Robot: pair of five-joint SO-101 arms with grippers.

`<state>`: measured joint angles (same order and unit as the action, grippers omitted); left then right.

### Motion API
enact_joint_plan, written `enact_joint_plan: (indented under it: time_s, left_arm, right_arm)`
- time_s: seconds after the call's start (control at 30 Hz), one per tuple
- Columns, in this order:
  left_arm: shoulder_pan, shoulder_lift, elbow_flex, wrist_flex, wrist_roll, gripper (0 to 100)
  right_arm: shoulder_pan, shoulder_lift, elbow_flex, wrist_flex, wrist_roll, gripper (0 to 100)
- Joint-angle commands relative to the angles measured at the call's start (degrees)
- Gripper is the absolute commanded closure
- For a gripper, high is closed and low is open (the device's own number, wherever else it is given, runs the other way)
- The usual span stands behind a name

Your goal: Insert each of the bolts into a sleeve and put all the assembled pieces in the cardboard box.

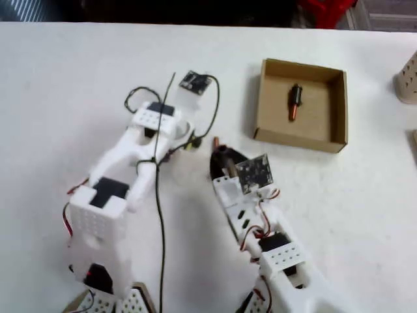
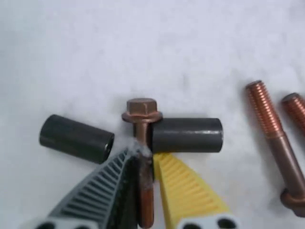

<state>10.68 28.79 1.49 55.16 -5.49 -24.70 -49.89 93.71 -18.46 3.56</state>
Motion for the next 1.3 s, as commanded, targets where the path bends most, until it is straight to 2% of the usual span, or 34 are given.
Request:
enact_joint_plan:
  time_s: [0.0,0.1,0.17,0.4,0.5,0.67,0.9,1.1,1.17,1.27]
  left_arm:
    - [-1.8,-2.68,-0.62,0.88,-0.79,95]
    - [-1.8,-1.89,-0.7,1.05,-0.79,86]
    - [-1.89,-1.8,-0.7,0.97,-0.7,84]
    - [-5.67,-1.27,-2.55,1.23,-0.88,87]
    - [-6.02,-1.27,-2.46,0.88,-3.34,87]
    - [-5.76,-1.19,-2.46,0.09,-5.98,98]
    - [-5.67,-1.8,-2.46,-0.09,-6.59,98]
    - [-2.95,-4.79,-1.76,0.0,-2.55,98]
    - [-2.68,-7.69,0.79,-0.7,-2.55,98]
    - [-1.54,-13.58,8.18,-6.07,-2.81,98]
  right_arm:
    - [0.57,-1.63,-1.05,-1.19,-0.88,98.1]
    - [0.57,-1.63,-1.05,-1.19,-0.88,98.1]
    - [0.57,-1.63,-1.05,-1.19,-0.88,98.1]
    - [0.57,-1.63,-1.05,-1.19,-0.88,98.1]
    - [0.57,-1.63,-1.05,-1.19,-0.88,98.1]
    - [0.57,-1.63,-1.05,-1.19,-0.88,98.1]
    - [0.57,-1.63,-1.05,-1.19,-0.88,98.1]
    - [0.22,-1.63,-1.05,-1.19,-0.79,98.1]
    - [0.13,-1.63,-1.05,-1.19,-0.79,98.1]
    - [0.13,-1.63,-1.05,-1.19,-0.79,98.1]
